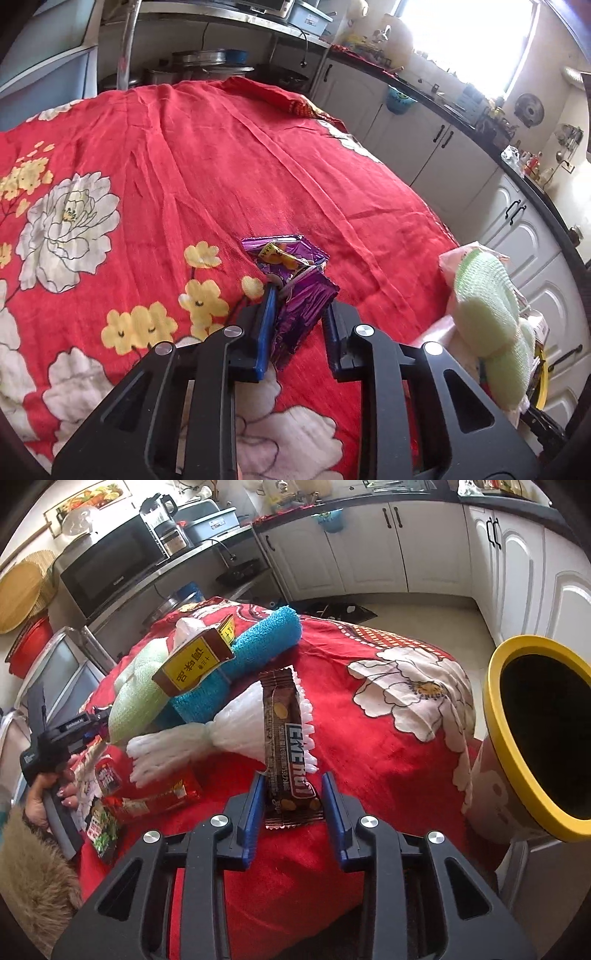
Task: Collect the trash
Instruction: 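Grasp the purple chip bag with the left tool while the right tool grasps the chocolate bar, then lift and carry the chip bag and chocolate bar over the bin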
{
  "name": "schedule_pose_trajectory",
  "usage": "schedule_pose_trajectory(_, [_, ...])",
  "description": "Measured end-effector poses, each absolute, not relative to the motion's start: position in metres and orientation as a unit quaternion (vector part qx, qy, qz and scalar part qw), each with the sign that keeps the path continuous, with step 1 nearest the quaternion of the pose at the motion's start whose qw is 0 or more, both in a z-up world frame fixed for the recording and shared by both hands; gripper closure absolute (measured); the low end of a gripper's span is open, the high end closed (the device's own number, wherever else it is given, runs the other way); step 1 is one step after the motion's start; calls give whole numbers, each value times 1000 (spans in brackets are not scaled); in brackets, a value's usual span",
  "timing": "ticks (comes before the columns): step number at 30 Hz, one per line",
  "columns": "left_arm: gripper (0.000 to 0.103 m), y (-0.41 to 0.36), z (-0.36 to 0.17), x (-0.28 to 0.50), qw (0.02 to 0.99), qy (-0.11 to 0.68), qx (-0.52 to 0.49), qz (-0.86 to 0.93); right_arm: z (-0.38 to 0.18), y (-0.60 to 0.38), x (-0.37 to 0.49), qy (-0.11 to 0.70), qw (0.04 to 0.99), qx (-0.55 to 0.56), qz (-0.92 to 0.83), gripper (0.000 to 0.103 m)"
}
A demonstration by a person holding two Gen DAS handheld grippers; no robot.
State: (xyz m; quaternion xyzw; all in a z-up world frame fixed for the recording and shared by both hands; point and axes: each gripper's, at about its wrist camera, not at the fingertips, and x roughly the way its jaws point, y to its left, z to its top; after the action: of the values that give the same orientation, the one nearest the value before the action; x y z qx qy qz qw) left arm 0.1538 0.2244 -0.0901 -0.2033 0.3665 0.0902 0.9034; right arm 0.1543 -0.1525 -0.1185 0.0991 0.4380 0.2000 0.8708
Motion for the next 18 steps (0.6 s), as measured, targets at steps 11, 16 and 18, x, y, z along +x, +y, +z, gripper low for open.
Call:
schedule_pose_trajectory(11, [86,212,-72,139,911,353,-195,82,-118,-156,141,433,872,77,212,76])
schedule_pose_trajectory(16, [86,205,-58,129,917,338,-194,79,-111,-158,132,420,878,66,222,80])
schedule_pose_trajectory(18, [87,202,-51,125,921,331,-193,76,-106,-161,129,413,880,66,223,80])
